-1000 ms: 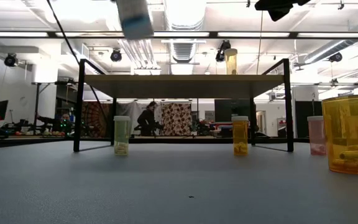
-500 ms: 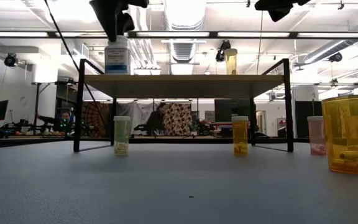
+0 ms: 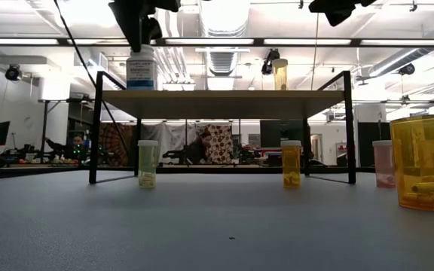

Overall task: Pick and place medicine bottles onto shelf by color
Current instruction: Put the bottom white bottle on the shelf, then put the left transparent bottle on the shelf

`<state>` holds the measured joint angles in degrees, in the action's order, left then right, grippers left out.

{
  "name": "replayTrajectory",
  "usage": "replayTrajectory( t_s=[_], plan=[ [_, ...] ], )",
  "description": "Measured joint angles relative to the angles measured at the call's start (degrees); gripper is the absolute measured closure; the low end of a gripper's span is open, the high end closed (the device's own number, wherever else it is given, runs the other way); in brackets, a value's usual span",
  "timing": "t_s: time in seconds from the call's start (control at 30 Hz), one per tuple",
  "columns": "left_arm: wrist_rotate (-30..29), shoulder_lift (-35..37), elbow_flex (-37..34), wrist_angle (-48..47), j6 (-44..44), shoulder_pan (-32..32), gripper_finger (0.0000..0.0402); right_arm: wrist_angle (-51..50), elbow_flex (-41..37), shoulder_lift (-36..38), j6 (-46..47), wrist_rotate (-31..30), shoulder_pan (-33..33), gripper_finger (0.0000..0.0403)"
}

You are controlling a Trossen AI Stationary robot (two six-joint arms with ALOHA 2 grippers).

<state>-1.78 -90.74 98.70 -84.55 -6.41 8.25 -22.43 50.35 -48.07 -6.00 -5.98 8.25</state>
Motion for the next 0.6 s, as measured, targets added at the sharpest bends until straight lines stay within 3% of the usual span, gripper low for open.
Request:
replayTrajectory(
  t_s=[0.23,0.6],
  plan=[
    [0.0,0.0,0.0,0.0,-0.9,0.0,0.0168,0.0,0.0,0.0,0.0,0.0,0.0,0.0390],
    [-0.4,0.9,0.9,-1.0,-1.6,0.0,0.0160,0.1,0.0,0.0,0.4,0.0,0.0,0.0390]
  ],
)
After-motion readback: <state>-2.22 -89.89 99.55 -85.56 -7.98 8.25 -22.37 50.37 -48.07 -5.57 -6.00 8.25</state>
